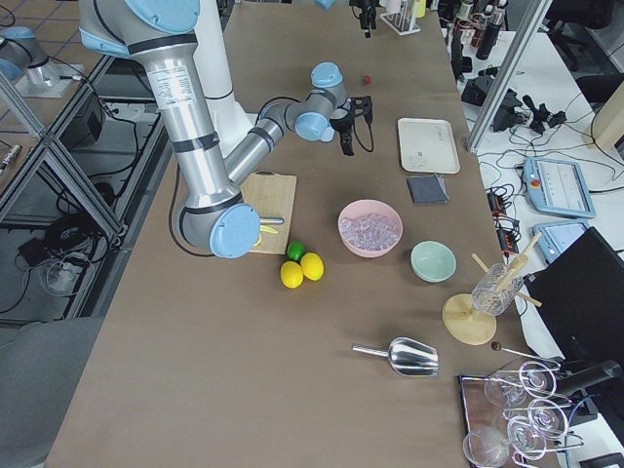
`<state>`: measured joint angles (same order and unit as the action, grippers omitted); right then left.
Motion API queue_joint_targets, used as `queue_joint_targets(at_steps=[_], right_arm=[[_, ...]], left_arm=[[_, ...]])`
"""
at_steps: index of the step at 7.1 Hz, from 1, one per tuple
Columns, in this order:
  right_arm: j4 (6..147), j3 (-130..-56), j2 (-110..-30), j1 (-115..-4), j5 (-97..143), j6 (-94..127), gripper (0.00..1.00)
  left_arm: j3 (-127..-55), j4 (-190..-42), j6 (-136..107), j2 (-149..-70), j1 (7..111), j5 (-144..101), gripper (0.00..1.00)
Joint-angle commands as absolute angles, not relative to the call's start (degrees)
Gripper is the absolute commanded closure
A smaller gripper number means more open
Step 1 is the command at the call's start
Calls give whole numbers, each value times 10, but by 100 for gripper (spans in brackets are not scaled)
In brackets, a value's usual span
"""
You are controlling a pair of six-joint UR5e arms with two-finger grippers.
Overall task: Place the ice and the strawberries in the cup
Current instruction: 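Raise the right gripper back toward the ice bowl while the left gripper grasps the strawberry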
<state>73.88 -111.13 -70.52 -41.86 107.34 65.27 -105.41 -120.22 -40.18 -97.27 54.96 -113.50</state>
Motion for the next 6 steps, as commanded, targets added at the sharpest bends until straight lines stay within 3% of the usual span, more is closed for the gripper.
queue_joint_targets(at_steps=[1,6], right_arm=[[704,-1109,-726,-443,1080,658,0],[692,-1095,-740,-446,1080,650,0]], left_arm=[[-1043,-1208,-451,-971,460,-1032,2],[-880,-1310,-446,-1040,451,-1033,2]])
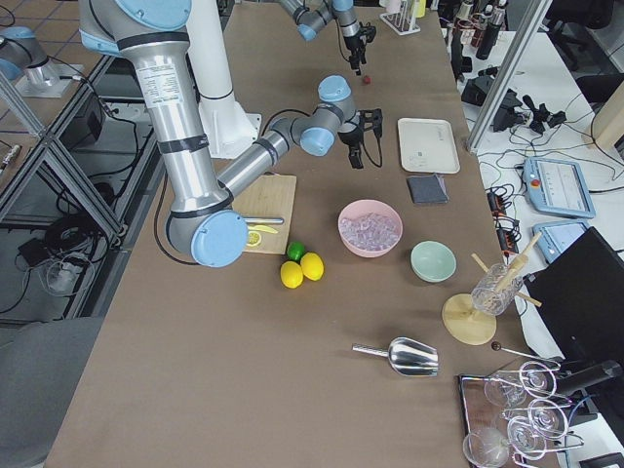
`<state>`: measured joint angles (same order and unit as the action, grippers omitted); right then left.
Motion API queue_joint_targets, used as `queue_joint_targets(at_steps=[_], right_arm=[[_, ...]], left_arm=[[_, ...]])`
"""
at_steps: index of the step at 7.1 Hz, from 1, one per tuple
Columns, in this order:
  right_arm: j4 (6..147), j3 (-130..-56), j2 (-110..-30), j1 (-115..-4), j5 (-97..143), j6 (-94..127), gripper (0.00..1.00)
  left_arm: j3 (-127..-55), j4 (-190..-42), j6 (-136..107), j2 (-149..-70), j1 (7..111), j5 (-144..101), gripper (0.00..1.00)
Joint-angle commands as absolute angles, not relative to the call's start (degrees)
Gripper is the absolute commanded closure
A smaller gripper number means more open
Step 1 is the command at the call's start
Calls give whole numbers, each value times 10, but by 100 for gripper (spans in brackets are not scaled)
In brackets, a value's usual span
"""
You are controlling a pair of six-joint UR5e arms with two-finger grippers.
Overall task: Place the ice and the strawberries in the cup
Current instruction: 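Raise the right gripper back toward the ice bowl while the left gripper grasps the strawberry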
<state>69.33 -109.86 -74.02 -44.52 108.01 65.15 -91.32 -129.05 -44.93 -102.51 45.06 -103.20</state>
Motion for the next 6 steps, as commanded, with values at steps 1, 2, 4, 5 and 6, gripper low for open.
queue_joint_targets(at_steps=[1,2,4,5,6], right_arm=[[691,-1095,-740,-446,1080,650,0],[691,-1093,-739,-446,1080,650,0],[690,-1089,-737,-445,1080,650,0],[689,-1085,-736,-444,1079,650,0],[688,-1083,-734,-444,1079,650,0]], left_arm=[[-875,-1310,-445,-1040,451,-1033,2],[-874,-1309,-445,-1039,453,-1033,2],[-868,-1309,-445,-1039,457,-1033,2],[-863,-1310,-444,-1038,460,-1033,3],[-860,-1310,-444,-1039,460,-1033,7]])
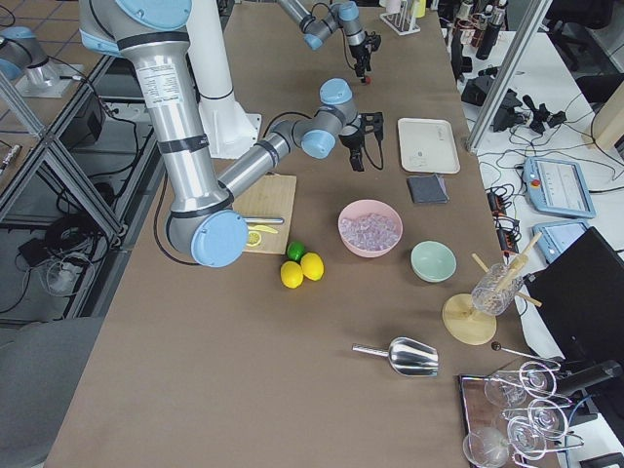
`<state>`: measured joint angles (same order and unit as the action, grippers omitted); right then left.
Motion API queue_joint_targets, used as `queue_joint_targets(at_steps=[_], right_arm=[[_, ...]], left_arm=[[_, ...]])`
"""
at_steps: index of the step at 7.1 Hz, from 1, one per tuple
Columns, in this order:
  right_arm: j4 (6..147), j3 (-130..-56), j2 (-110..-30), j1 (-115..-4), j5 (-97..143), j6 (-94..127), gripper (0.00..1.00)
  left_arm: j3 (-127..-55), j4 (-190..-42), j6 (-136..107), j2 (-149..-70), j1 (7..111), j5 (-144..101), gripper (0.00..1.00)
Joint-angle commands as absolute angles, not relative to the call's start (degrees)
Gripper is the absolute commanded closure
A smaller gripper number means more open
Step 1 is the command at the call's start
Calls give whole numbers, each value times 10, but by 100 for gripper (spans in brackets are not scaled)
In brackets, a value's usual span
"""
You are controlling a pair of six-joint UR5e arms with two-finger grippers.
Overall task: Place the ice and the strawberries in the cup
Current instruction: 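Carry the red strawberry with the left gripper over the light-blue cup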
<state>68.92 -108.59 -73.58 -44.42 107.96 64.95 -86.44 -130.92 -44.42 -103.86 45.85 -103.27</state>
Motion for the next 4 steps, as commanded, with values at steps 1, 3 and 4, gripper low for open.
queue_joint_targets(at_steps=[1,3,4], right_arm=[[688,-1083,-734,-444,1079,649,0],[689,-1082,-734,-443,1080,649,0],[689,-1082,-734,-439,1079,650,0]], left_arm=[[-858,-1310,-444,-1039,460,-1033,20],[-858,-1310,-446,-1038,460,-1034,62],[-856,-1310,-446,-1039,459,-1033,84]])
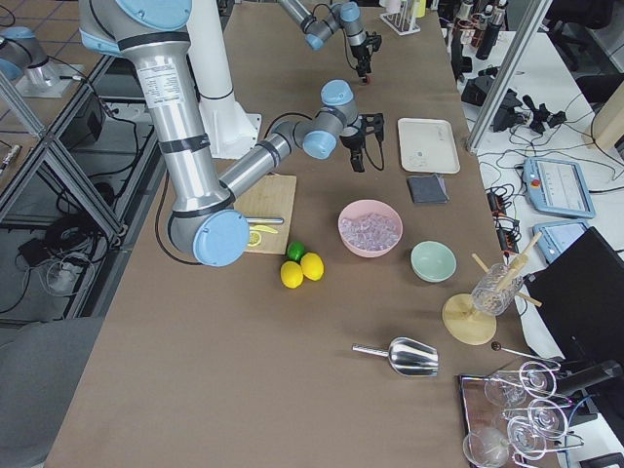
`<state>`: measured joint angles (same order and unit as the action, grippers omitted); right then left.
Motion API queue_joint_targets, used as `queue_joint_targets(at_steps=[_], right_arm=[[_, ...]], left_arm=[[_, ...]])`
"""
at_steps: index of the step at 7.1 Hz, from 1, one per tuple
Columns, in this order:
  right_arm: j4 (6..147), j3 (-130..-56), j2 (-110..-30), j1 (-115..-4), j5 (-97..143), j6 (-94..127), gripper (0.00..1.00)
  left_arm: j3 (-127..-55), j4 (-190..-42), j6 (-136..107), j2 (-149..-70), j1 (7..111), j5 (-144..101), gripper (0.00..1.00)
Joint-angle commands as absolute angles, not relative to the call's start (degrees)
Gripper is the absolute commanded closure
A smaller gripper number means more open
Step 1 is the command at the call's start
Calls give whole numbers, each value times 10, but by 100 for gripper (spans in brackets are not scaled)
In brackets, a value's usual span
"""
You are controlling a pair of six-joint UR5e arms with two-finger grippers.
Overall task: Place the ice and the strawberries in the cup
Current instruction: 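Carry the red strawberry with the left gripper over the light-blue cup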
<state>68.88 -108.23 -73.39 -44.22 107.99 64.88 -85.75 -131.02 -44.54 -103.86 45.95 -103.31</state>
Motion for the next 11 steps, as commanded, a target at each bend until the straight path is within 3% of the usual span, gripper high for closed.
queue_joint_targets(at_steps=[1,3,4,6,8,10,11], right_arm=[[689,-1081,-729,-439,1079,650,0],[689,-1080,-723,-440,1080,648,0],[689,-1080,-720,-440,1081,649,0],[689,-1081,-719,-440,1082,649,0],[689,-1080,-720,-441,1081,648,0],[689,-1081,-721,-449,1083,648,0],[689,-1081,-722,-455,1086,645,0]], left_arm=[[-856,-1310,-446,-1039,459,-1033,100],[-872,-1297,-444,-1053,512,-1074,100],[-875,-1258,-444,-1089,575,-1148,100],[-930,-1139,-526,-1183,582,-1179,100],[-1010,-1121,-684,-1209,473,-1124,100],[-1019,-1120,-741,-1240,292,-956,100],[-1022,-1120,-772,-1246,255,-928,100]])
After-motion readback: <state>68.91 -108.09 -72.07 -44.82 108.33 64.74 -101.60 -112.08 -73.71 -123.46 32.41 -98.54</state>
